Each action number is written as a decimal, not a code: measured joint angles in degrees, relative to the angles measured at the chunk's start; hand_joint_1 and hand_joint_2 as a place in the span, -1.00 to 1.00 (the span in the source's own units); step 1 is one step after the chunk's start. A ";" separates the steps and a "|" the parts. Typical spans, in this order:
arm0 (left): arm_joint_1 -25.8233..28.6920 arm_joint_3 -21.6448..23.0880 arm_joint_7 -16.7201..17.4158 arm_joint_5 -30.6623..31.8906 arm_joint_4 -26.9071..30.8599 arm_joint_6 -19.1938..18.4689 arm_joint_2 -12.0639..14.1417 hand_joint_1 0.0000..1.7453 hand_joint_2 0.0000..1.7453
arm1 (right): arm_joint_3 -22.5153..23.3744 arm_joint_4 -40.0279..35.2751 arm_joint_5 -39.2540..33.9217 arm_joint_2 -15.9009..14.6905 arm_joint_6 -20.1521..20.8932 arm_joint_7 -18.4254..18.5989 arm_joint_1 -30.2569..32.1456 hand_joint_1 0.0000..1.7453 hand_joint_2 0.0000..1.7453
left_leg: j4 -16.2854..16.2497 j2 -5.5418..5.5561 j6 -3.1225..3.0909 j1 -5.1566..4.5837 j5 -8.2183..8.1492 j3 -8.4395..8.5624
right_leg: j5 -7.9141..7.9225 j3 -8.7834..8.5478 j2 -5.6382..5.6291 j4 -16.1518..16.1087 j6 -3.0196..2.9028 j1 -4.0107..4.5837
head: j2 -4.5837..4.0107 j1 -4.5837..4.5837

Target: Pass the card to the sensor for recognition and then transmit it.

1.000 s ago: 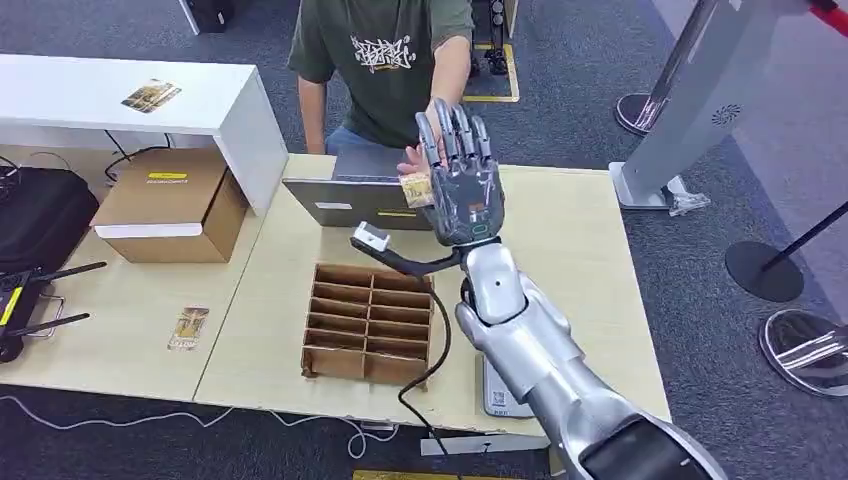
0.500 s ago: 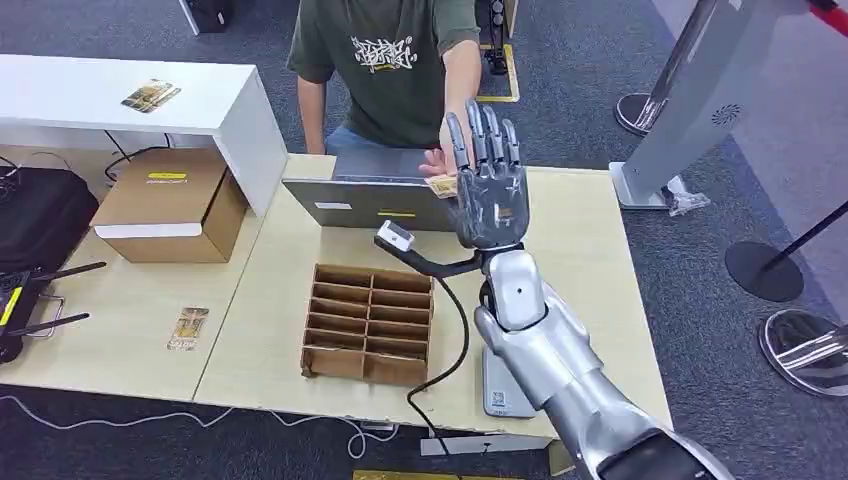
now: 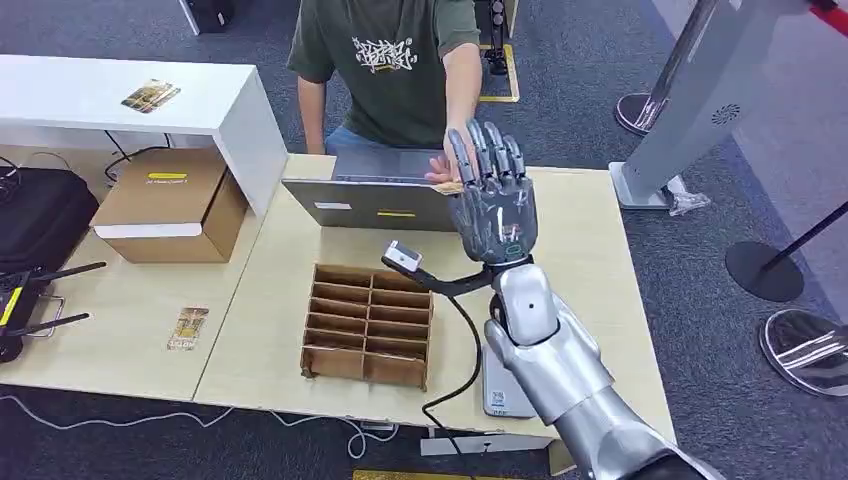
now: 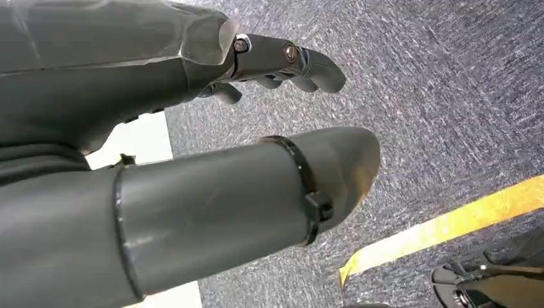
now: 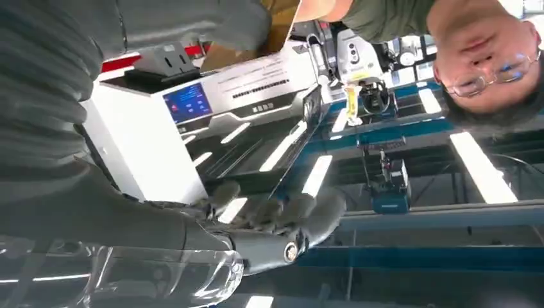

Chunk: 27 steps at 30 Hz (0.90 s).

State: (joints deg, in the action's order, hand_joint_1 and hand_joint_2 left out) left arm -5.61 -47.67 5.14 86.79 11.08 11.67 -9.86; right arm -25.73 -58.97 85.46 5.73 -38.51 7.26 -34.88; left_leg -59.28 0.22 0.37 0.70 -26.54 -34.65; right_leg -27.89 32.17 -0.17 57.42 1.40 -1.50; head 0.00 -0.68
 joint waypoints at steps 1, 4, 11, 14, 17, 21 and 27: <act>0.04 0.00 -0.07 -0.06 0.00 0.04 0.00 -1.00 -1.00 | 0.05 -0.09 0.00 -0.02 0.00 -0.22 0.02 1.00 1.00 | 0.00 0.00 0.00 0.00 0.00 0.00 | 0.00 0.00 0.00 0.00 0.00 0.00 | 0.00 0.02; 0.12 0.00 -0.15 -0.07 0.00 0.11 0.02 -1.00 -1.00 | 0.59 -0.39 0.02 -0.02 0.00 -0.68 0.08 1.00 1.00 | 0.00 0.00 0.00 0.00 0.00 -0.01 | 0.00 0.00 0.01 0.00 0.00 0.00 | 0.00 0.02; 0.13 0.00 -0.15 -0.04 0.00 0.09 0.09 -1.00 -1.00 | 1.29 -0.72 0.02 -0.02 0.00 -0.99 0.28 1.00 1.00 | 0.00 0.00 0.00 -0.01 0.00 -0.01 | 0.00 -0.01 0.01 0.00 0.00 0.00 | 0.00 0.02; 0.13 0.00 -0.15 -0.04 0.00 0.09 0.11 -1.00 -1.00 | 1.31 -0.74 0.02 -0.02 0.00 -1.03 0.29 1.00 1.00 | 0.00 0.00 0.00 -0.01 0.00 -0.01 | 0.00 0.00 0.01 0.00 0.00 0.00 | 0.00 0.02; 0.12 0.00 -0.15 -0.04 0.00 0.04 0.17 -1.00 -1.00 | 1.49 -1.05 0.02 -0.02 0.00 -1.31 0.40 1.00 1.00 | 0.00 -0.01 0.00 -0.01 0.00 0.00 | 0.00 0.00 -0.01 0.00 0.00 0.00 | 0.00 0.02; 0.15 0.00 -0.15 -0.24 0.00 -0.02 0.20 -1.00 -1.00 | 2.89 -2.32 -0.09 -0.02 0.00 -2.36 0.99 1.00 1.00 | 0.00 0.00 0.00 0.00 0.01 0.00 | 0.01 -0.01 0.00 0.00 0.00 0.00 | 0.00 0.02; 0.21 0.00 -0.13 -0.28 0.00 0.02 0.20 -1.00 -1.00 | 4.20 -3.85 -0.11 0.00 0.02 -2.78 1.94 0.96 1.00 | 0.00 0.01 0.00 -0.01 0.00 -0.01 | 0.01 -0.01 0.01 0.00 0.00 0.00 | 0.00 0.00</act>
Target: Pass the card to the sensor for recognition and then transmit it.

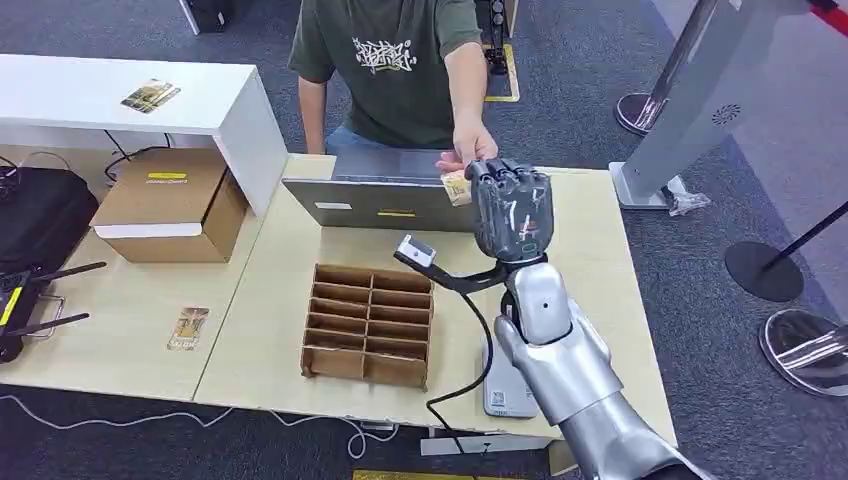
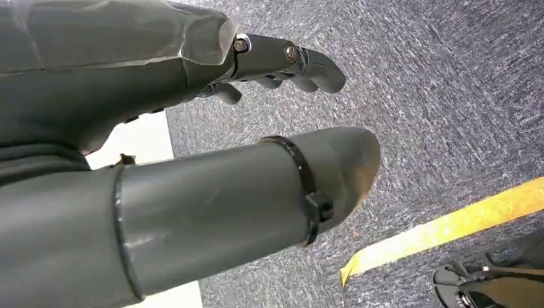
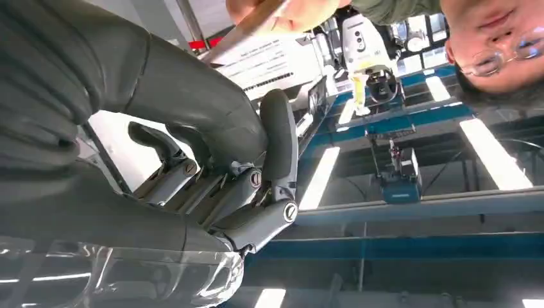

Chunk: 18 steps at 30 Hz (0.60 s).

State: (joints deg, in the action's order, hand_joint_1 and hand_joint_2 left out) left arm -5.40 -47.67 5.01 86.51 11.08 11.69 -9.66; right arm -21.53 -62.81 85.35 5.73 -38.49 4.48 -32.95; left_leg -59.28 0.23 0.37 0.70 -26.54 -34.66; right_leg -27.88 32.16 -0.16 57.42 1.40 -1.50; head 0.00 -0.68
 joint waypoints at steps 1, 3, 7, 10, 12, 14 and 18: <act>0.00 0.00 0.06 0.00 0.00 0.02 0.00 -1.00 -1.00 | 0.02 -0.22 0.00 -0.02 -0.02 -0.02 0.14 0.94 1.00 | 0.00 0.00 0.00 0.00 0.00 0.00 | 0.00 0.01 0.00 0.00 0.00 0.00 | 0.00 0.02; 0.00 0.00 0.11 0.00 0.00 0.04 -0.02 -1.00 -1.00 | 0.04 -0.42 0.00 0.00 -0.02 -0.02 0.32 0.66 1.00 | 0.00 0.00 0.00 0.00 0.00 0.00 | 0.00 0.01 0.00 0.00 0.00 0.00 | 0.00 0.02; 0.03 0.00 0.13 0.00 0.00 0.13 -0.04 -1.00 -1.00 | 0.24 -0.68 0.00 0.00 -0.02 -0.37 0.54 -1.00 1.00 | 0.00 0.00 0.00 0.00 0.00 0.00 | 0.00 0.01 0.00 0.00 0.00 0.00 | 0.00 0.02; 0.17 0.00 0.15 -0.04 0.00 0.24 -0.07 -1.00 -1.00 | 0.59 -0.81 0.00 0.00 -0.02 -0.94 1.00 -1.00 1.00 | 0.00 0.00 0.00 0.00 0.00 0.00 | 0.00 0.00 0.00 0.00 0.00 0.00 | 0.00 0.02; 0.28 0.00 0.15 -0.13 0.00 0.33 -0.13 -1.00 -1.00 | 0.61 -0.81 0.00 0.00 0.00 -1.03 1.14 -1.00 1.00 | 0.00 -0.01 0.00 0.00 0.00 0.00 | 0.00 0.00 -0.01 0.00 0.00 0.00 | 0.00 0.00; 0.35 0.00 0.09 -0.18 0.00 0.46 -0.22 -1.00 -1.00 | 0.63 -0.81 0.02 0.00 -0.02 -0.96 1.14 -1.00 1.00 | 0.00 0.00 0.00 0.00 0.00 0.00 | 0.00 0.00 0.00 0.00 0.00 0.00 | 0.00 0.02; 0.36 0.00 -0.02 0.00 0.00 0.48 -0.24 -1.00 -1.00 | 0.68 -0.79 0.04 0.00 -0.02 -0.46 1.15 -1.00 1.00 | 0.00 0.00 0.00 0.00 0.00 -0.01 | 0.00 0.00 0.01 0.00 0.00 0.00 | 0.00 0.02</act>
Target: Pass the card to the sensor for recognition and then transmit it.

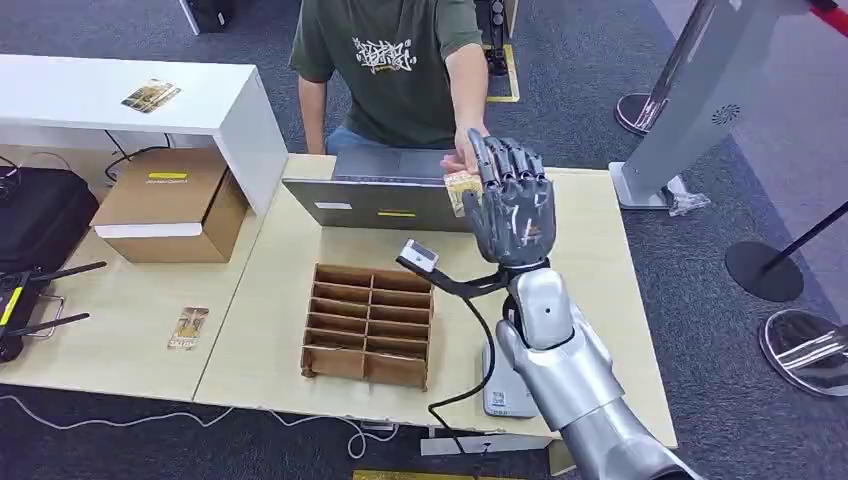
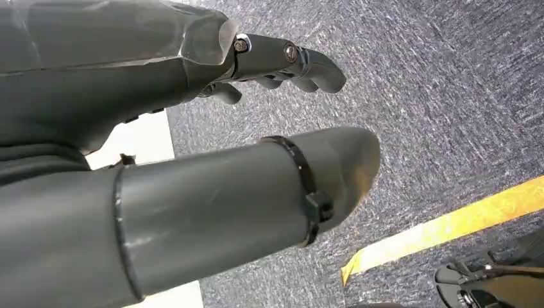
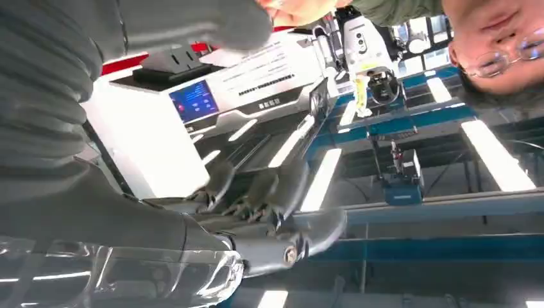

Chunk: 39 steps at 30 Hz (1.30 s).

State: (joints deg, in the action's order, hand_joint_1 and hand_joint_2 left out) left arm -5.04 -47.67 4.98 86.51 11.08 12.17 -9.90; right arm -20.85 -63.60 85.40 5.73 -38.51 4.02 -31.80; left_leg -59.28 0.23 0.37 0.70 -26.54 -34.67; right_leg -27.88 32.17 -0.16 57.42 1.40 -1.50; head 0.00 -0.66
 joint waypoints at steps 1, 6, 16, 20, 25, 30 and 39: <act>0.00 0.00 0.00 0.04 0.00 0.00 0.00 -1.00 -1.00 | 0.02 0.00 0.02 0.00 0.00 0.02 0.00 -1.00 1.00 | 0.00 0.00 0.00 0.00 0.00 0.00 | 0.00 0.00 0.00 0.00 0.00 0.00 | 0.00 0.00; -0.01 0.00 0.00 0.09 0.00 -0.02 0.00 -1.00 -1.00 | 0.22 -0.02 0.07 0.00 0.02 0.09 0.12 -1.00 1.00 | 0.00 0.00 0.00 0.00 0.00 0.00 | 0.00 0.00 0.00 0.00 0.00 0.00 | 0.00 0.00; -0.04 0.00 -0.24 0.37 0.00 -0.13 -0.04 -1.00 -1.00 | 0.18 -0.20 0.17 -0.17 0.00 3.30 0.23 -1.00 1.00 | 0.00 0.00 0.00 0.00 0.00 0.00 | 0.00 0.01 0.00 0.00 0.00 0.00 | 0.00 0.00; -0.04 0.00 -0.24 0.44 0.00 -0.15 -0.04 -1.00 -1.00 | 0.26 -1.20 0.17 -0.44 0.02 3.04 0.22 -1.00 1.00 | 0.00 0.00 0.00 0.00 0.00 0.01 | 0.00 0.01 -0.01 0.00 0.00 0.00 | 0.00 0.00; -0.05 0.02 -0.24 0.70 0.00 -0.22 -0.04 -1.00 -1.00 | 0.61 -1.86 0.15 -0.59 0.00 1.92 0.21 -1.00 1.00 | 0.00 0.00 0.00 0.00 0.00 0.01 | 0.00 0.01 -0.01 0.00 0.00 0.00 | 0.00 0.00; -0.06 0.02 -0.24 0.59 0.00 -0.24 -0.04 -1.00 -1.00 | 0.64 -1.88 0.15 -0.61 0.00 1.42 0.22 0.98 1.00 | 0.00 0.00 0.00 0.00 0.00 0.00 | 0.00 0.01 -0.01 0.00 0.00 0.00 | 0.00 0.00; -0.06 0.02 -0.13 0.17 0.00 -0.35 0.00 -1.00 -1.00 | 0.64 -1.86 0.13 -0.61 0.00 1.14 0.22 1.00 1.00 | 0.00 0.00 0.00 0.00 0.00 0.00 | 0.00 0.01 -0.01 0.00 0.00 0.00 | 0.00 0.00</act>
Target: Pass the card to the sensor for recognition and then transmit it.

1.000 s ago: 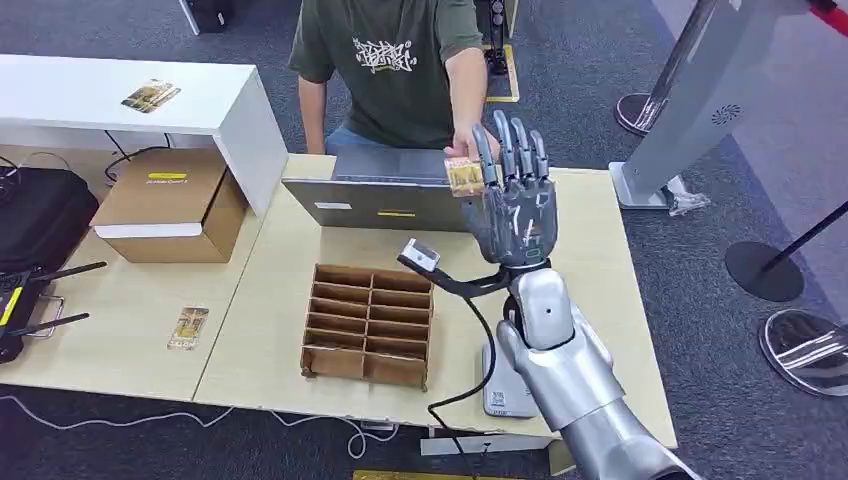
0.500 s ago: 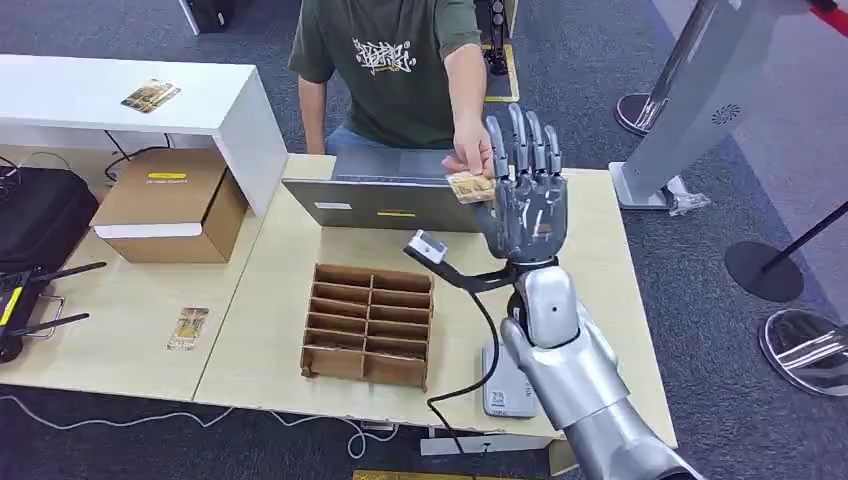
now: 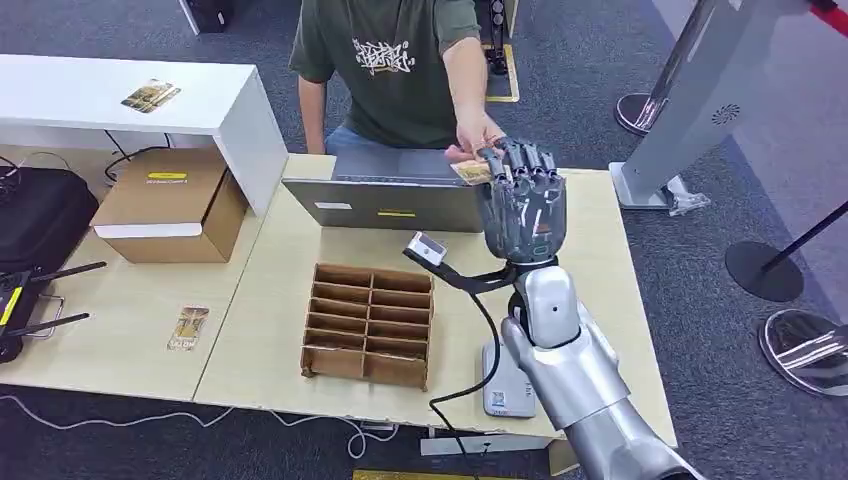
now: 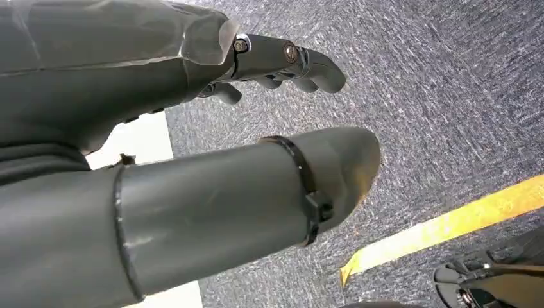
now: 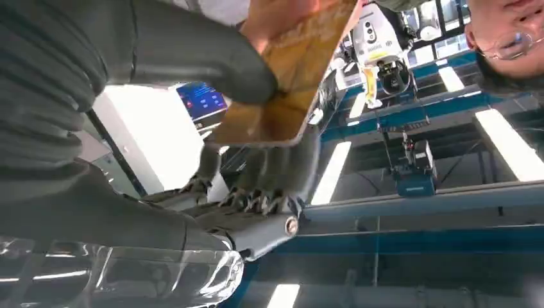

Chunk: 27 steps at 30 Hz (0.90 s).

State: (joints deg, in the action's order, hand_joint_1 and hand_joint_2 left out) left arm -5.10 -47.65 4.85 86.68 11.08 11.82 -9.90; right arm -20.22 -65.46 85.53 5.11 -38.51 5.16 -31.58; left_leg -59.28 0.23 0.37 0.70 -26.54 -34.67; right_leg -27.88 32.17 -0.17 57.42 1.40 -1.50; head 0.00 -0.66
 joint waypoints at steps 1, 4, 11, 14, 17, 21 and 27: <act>0.00 0.00 0.15 -0.02 0.00 -0.02 0.00 -1.00 -1.00 | 0.00 0.00 0.00 0.00 0.02 -0.02 0.00 1.00 1.00 | 0.00 0.00 0.00 0.00 0.00 0.00 | 0.00 0.00 0.00 0.00 0.00 0.00 | 0.00 0.00; 0.01 0.00 0.15 -0.02 0.00 -0.11 0.02 -1.00 -1.00 | 0.00 0.00 0.00 0.00 0.00 -0.04 -0.01 0.98 1.00 | 0.00 0.00 0.00 0.00 0.00 0.00 | 0.00 0.00 0.00 0.00 0.00 0.00 | 0.00 0.00; 0.01 0.00 -0.04 0.04 0.00 -0.17 0.02 -1.00 -1.00 | 0.11 0.11 0.02 0.00 0.00 0.00 -0.01 0.98 1.00 | 0.00 0.00 0.00 0.00 0.00 0.00 | 0.00 0.00 0.01 0.00 0.00 0.00 | 0.00 0.00; 0.01 0.00 -0.04 0.07 0.00 -0.17 0.00 -1.00 -1.00 | 0.13 0.11 0.00 0.00 0.00 0.00 0.00 1.00 1.00 | 0.00 0.00 0.00 0.00 0.00 0.00 | 0.00 0.00 0.01 0.00 0.00 0.00 | 0.00 0.00; 0.01 0.00 0.17 0.09 0.00 -0.15 0.00 -1.00 -1.00 | 0.15 0.11 -0.04 0.00 0.00 -0.07 0.00 1.00 1.00 | 0.00 0.00 0.00 0.00 0.00 0.00 | 0.00 0.00 0.01 0.00 0.00 0.00 | 0.00 0.00; 0.03 0.00 0.20 0.07 0.00 0.00 0.00 -1.00 -1.00 | 0.74 0.74 -2.24 0.02 0.22 -2.06 0.00 1.00 1.00 | 0.00 0.00 0.00 0.00 0.00 0.00 | 0.00 0.00 0.01 0.00 0.00 0.00 | 0.00 0.00; 0.05 0.00 0.20 -0.11 0.00 0.09 -0.02 -1.00 -1.00 | 2.52 1.40 -19.88 0.57 5.49 -7.87 0.13 1.00 1.00 | 0.00 0.00 0.00 0.00 0.00 -0.01 | 0.00 0.00 0.01 0.00 0.00 0.00 | 0.00 0.00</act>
State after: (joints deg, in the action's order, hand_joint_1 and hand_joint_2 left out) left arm -5.05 -47.65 5.05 86.57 11.08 11.91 -9.92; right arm -17.70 -64.06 65.64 5.68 -33.02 -2.71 -31.46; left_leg -59.28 0.23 0.37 0.70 -26.53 -34.68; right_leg -27.88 32.17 -0.16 57.42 1.40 -1.50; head 0.00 -0.66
